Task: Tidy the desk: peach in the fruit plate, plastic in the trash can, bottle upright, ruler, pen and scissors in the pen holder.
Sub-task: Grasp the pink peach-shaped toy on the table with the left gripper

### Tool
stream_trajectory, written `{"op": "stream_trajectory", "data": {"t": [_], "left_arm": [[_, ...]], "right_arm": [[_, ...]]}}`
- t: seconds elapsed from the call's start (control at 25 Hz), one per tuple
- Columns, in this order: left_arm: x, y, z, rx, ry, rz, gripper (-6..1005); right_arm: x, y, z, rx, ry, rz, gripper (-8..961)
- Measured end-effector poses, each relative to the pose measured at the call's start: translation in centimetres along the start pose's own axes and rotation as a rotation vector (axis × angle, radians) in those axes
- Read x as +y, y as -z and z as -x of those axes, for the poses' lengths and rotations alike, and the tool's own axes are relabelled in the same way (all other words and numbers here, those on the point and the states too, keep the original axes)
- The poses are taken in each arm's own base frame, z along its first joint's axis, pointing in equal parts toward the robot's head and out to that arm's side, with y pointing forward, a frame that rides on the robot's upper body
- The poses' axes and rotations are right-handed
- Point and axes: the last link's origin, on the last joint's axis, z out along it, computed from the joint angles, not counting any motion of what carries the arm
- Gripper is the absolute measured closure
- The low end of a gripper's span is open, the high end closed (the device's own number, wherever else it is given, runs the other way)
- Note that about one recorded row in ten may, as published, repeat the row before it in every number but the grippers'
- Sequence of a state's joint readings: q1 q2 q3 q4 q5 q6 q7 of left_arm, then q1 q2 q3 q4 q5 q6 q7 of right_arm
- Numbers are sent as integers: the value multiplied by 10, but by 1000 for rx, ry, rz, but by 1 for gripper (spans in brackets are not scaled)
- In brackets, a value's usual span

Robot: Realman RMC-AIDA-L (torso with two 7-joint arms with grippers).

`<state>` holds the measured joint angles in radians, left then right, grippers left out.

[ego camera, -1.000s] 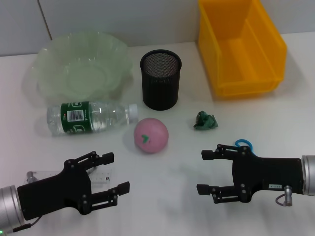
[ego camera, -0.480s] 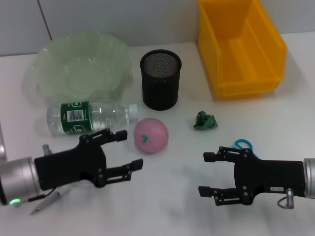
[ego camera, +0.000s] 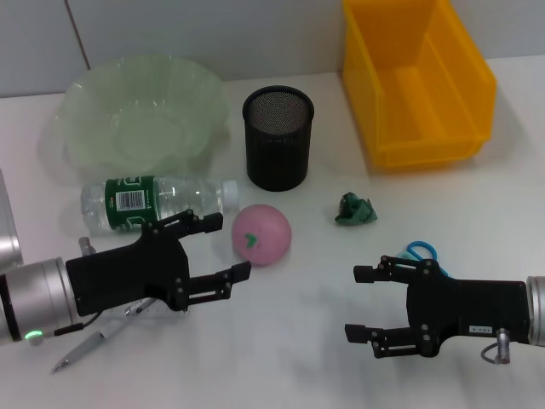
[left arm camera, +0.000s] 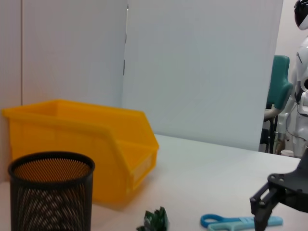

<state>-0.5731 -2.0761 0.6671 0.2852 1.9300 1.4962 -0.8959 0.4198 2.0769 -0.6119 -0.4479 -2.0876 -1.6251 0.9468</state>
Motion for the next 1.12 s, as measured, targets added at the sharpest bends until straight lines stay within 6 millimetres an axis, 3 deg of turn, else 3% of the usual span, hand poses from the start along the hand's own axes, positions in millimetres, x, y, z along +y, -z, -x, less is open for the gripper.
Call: {"op": "stream_trajectory", "data": {"t": [0.28,0.96,1.12], "left_arm": [[-8,-9,-9,5,-24,-3,249],[-18,-24,-8,-50,-29,-42,277],[-25,-38,-8,-95,-38,-62,284]], "right_arm": [[0,0,-1,3,-2,-5,119],[0,0,-3,8,-6,-9,118],[0,0,-3,9,-8,-11,118]]}}
